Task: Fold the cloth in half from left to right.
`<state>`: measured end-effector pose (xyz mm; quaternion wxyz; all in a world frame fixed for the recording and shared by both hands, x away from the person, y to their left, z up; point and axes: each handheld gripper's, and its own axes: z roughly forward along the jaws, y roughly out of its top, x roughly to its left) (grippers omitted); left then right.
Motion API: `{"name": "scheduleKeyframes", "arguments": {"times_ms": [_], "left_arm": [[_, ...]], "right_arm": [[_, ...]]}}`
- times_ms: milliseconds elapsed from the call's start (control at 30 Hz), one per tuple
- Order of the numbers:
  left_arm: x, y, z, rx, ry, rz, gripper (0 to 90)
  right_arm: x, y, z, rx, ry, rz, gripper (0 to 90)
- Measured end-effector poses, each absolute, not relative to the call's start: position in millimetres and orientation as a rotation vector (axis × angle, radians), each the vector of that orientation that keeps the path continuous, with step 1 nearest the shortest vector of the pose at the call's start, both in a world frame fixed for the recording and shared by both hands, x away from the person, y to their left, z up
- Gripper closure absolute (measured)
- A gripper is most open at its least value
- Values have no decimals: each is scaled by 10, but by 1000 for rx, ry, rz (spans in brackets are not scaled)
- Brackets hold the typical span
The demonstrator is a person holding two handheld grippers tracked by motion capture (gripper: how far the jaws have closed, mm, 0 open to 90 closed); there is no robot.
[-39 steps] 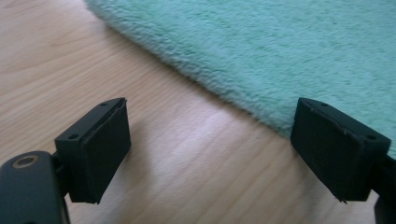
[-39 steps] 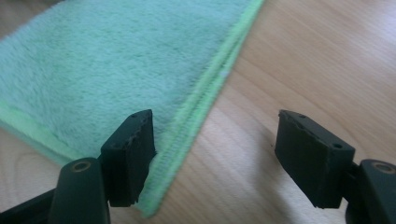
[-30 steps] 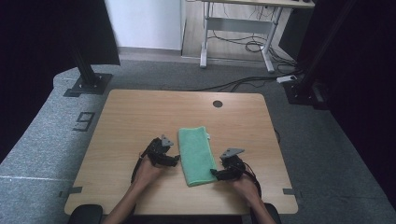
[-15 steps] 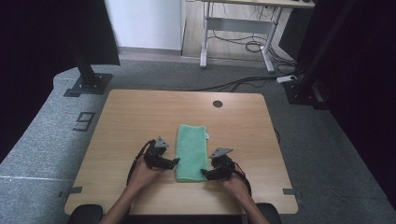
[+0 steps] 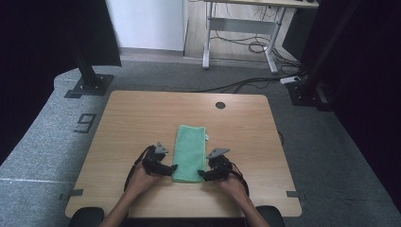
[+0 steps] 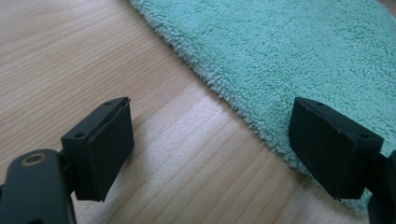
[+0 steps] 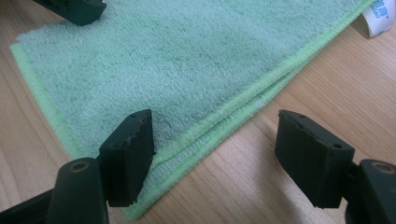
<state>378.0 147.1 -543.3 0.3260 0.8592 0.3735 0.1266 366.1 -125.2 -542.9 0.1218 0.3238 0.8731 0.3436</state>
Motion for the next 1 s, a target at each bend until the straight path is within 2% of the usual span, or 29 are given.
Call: {"name": "scheduleKeyframes", "arguments": {"times_ms": [300, 500, 800, 933, 1000], "left_arm": [[3763, 1476, -5390, 2232, 968, 320, 144], [3685, 1525, -5278, 2205, 930, 280, 142], [3559, 1784, -5274, 2210, 952, 290, 141], [3510, 1903, -5305, 2226, 971, 312, 131], [3477, 1962, -5330, 2231, 985, 318, 119]], "right_arm": [[3665, -1252, -5429, 945, 2555, 1019, 282], [3649, -1316, -5360, 935, 2535, 1051, 246], [3663, -1596, -5315, 978, 2507, 1011, 145], [3657, -1759, -5321, 1024, 2495, 1005, 127], [3650, -1835, -5324, 1049, 2481, 1001, 77]]}}
